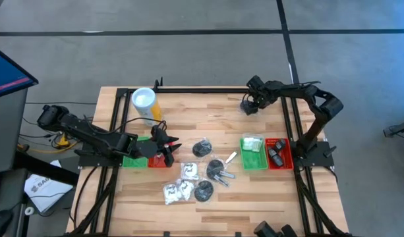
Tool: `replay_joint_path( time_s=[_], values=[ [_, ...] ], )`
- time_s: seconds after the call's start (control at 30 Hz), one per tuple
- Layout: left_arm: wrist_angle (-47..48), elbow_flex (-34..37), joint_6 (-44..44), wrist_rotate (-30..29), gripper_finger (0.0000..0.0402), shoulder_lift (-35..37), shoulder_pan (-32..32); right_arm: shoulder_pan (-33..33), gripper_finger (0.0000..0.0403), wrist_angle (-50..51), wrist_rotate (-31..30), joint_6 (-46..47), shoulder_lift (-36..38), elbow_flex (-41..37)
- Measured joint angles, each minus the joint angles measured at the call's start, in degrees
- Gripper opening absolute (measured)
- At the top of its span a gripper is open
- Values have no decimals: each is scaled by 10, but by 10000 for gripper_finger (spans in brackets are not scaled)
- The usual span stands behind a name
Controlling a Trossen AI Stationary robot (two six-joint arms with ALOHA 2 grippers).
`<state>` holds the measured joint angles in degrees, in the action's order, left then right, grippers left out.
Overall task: Pick & Place Travel size toiletries
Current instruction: Put the black hair brush into the left green bin
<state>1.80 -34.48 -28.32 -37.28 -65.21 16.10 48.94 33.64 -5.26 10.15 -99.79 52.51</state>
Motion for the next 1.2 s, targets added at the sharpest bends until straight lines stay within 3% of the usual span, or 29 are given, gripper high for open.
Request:
replay_joint_path(
  time_s=[0.33,0.63,0.8,0.97,1.2],
  values=[
    [0,0,0,0,127,0,0,-31,176,-23,89,-12,12,-5],
    [0,0,0,0,127,0,0,-69,160,-50,95,-17,11,-6],
    [0,0,0,0,127,0,0,-81,109,-56,91,-24,11,-6],
    [1,0,0,0,127,0,0,-81,18,-60,97,-35,11,-5],
    [1,0,0,0,127,0,0,-94,1,-62,98,-52,12,-5]
  ],
)
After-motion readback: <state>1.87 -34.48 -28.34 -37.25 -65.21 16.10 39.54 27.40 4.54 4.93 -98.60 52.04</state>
